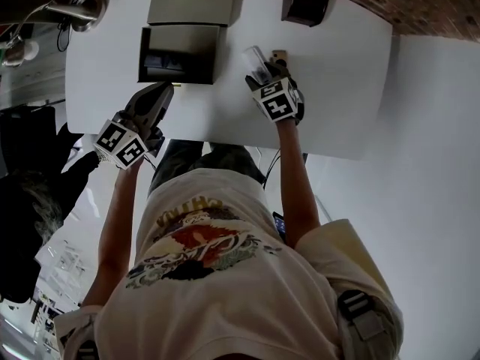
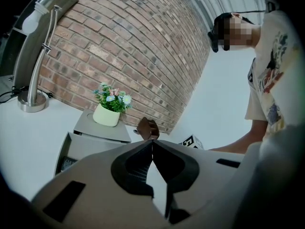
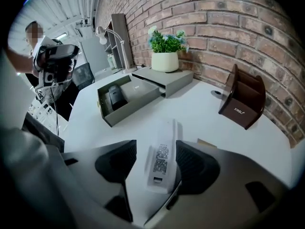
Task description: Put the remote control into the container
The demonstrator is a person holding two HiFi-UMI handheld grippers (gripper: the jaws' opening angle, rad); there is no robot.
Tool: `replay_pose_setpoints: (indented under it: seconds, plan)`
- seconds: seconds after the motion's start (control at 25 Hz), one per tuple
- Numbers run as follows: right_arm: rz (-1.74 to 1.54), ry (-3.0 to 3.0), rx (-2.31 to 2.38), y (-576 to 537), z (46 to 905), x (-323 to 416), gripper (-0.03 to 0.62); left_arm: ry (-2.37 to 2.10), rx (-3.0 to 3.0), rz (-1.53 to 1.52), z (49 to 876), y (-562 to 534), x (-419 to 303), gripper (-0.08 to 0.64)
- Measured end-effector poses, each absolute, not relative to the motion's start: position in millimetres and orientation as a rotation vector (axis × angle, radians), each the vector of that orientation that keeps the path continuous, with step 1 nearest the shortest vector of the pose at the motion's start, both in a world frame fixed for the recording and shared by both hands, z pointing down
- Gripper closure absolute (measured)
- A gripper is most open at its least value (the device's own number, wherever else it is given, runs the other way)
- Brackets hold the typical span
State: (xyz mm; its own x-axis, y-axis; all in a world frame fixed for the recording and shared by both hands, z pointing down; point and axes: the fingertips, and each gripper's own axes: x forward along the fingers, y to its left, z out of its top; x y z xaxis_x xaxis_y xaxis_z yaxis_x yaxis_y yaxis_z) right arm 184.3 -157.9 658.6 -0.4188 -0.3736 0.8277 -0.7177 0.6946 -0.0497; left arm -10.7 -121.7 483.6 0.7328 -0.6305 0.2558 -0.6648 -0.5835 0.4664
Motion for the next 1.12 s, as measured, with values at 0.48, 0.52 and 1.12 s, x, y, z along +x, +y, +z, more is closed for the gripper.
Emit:
replay_pose_setpoints:
  seconds: [0.48,0.52,1.12]
  plan:
    - [0.545,-1.967,0.734,-159.2,682.7,187.9,0.334,-1.059,2.344,0.060,486.9,-118.6,-19.3,0.554]
    - [0.551,-1.962,0.731,-158.9,684.0,188.0,0.334,-1.061,2.341,0.059,486.9,-117.8,-19.3,0.555]
    - [0.541,-1.929,0.730,-161.8,689.5,190.1,0.334,-1.076,2.323,0.069,489.8,-106.9,-20.0,0.554]
